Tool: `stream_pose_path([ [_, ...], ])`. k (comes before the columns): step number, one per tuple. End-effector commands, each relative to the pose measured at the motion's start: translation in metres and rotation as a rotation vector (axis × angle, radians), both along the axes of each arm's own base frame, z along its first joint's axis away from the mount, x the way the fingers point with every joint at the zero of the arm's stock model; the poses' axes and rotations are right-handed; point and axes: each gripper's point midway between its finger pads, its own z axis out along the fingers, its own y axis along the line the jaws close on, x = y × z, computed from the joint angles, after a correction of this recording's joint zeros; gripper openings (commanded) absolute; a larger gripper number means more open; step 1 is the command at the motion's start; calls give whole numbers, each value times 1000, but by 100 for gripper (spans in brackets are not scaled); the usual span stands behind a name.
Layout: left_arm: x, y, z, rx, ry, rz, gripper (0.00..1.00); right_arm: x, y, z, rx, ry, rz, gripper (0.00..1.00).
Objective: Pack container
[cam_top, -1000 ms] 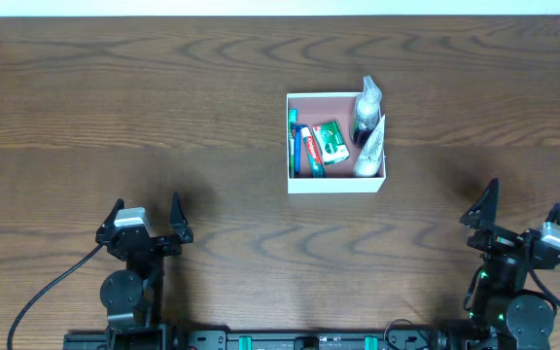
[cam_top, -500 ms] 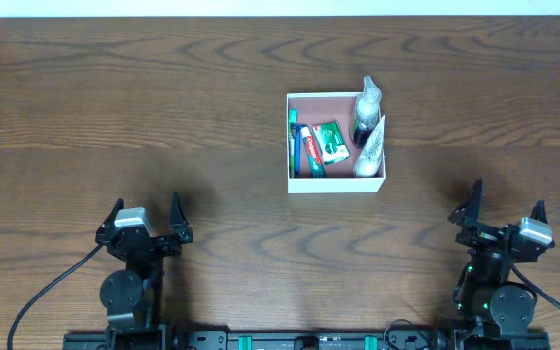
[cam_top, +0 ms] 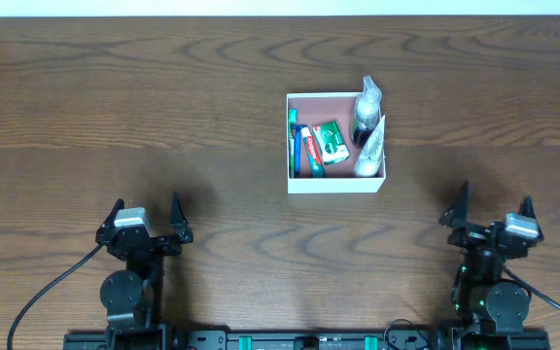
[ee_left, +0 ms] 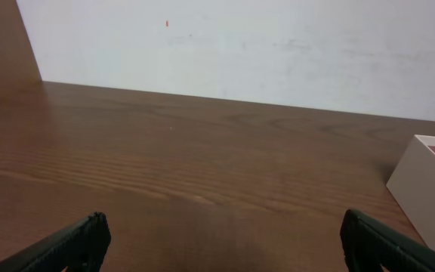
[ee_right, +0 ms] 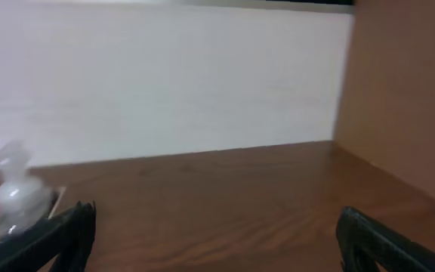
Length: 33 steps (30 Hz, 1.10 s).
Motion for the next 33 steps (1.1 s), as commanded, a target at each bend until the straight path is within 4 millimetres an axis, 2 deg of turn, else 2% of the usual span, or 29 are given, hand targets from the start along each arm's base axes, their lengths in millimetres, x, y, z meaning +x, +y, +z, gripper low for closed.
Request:
stream_pose_path([
  [1,-1,-5,-14,14,48,-31,98,4,26,-5,-119,36,136,99],
  [12,-1,-5,-14,14,48,-31,98,5,30,-43,-100,186,170,99],
  [33,-1,-5,-14,14,48,-31,98,5,32,-43,-100,184,182,99],
])
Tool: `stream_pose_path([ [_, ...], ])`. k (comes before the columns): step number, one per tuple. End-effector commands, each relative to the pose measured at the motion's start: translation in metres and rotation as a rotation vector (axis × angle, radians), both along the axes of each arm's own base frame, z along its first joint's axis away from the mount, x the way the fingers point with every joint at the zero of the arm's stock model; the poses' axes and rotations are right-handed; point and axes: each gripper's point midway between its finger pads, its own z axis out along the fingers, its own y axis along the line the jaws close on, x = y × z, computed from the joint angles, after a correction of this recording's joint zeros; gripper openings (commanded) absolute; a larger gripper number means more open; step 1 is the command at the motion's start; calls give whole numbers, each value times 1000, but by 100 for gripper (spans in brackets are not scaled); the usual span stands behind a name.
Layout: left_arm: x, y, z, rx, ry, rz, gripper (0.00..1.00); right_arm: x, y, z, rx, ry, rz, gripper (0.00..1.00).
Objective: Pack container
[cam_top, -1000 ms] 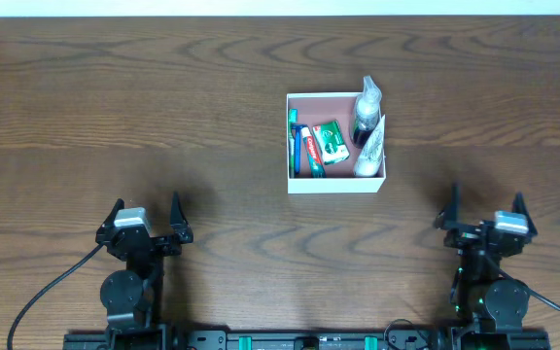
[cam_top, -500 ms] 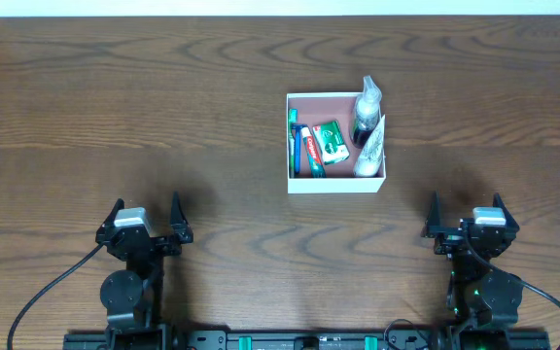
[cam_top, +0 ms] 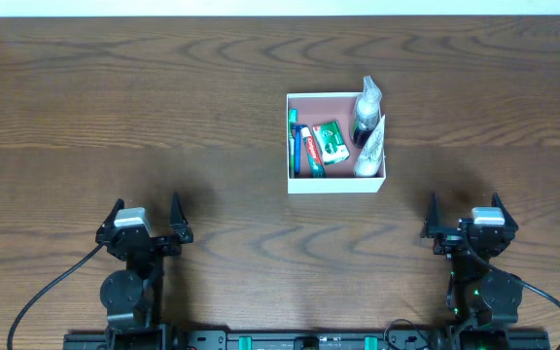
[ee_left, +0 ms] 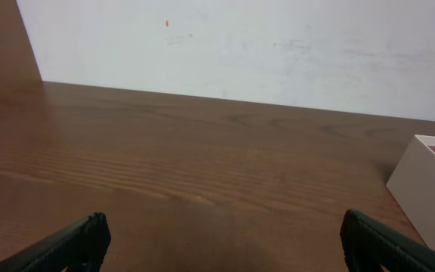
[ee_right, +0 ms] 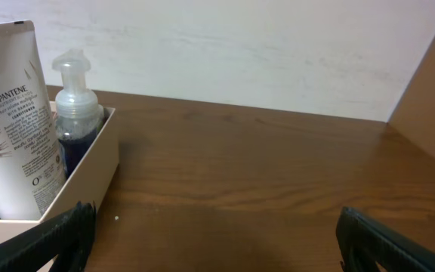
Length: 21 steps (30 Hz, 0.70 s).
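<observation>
A white open box (cam_top: 335, 182) with a pink floor sits right of the table's centre. Inside lie a toothbrush (cam_top: 294, 142), a toothpaste tube (cam_top: 309, 148) and a green packet (cam_top: 332, 141). A pump bottle (cam_top: 366, 112) and a white Pantene tube (cam_top: 370, 150) stand at its right side; the right wrist view shows the tube (ee_right: 15, 113) and the bottle (ee_right: 78, 113) over the box wall (ee_right: 89, 174). My left gripper (cam_top: 146, 222) rests open near the front left. My right gripper (cam_top: 467, 220) rests open at the front right, empty. The box corner (ee_left: 429, 189) shows in the left wrist view.
A pale wall (ee_left: 240, 45) runs along the far edge of the wooden table (cam_top: 115, 117). Cables trail from both arm bases at the front edge.
My right gripper has shifted a little left and turned toward the box, so the tube and pump bottle now fill the left of its view. The left arm has not moved.
</observation>
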Motion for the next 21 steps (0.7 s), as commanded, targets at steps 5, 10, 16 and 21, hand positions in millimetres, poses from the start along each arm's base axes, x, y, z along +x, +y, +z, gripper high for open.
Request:
stream_pose_path([
  [5,-1,-5,-14,13,48,-31,98,0,4,-1,-13,2,18,99],
  [10,-1,-5,-14,14,48,-31,98,0,4,-1,-13,2,19,98],
  [16,-1,-5,-14,13,48,-31,98,0,4,-1,-13,2,19,99],
  [21,-1,-5,-14,13,48,-31,98,0,4,-1,-13,2,18,99],
])
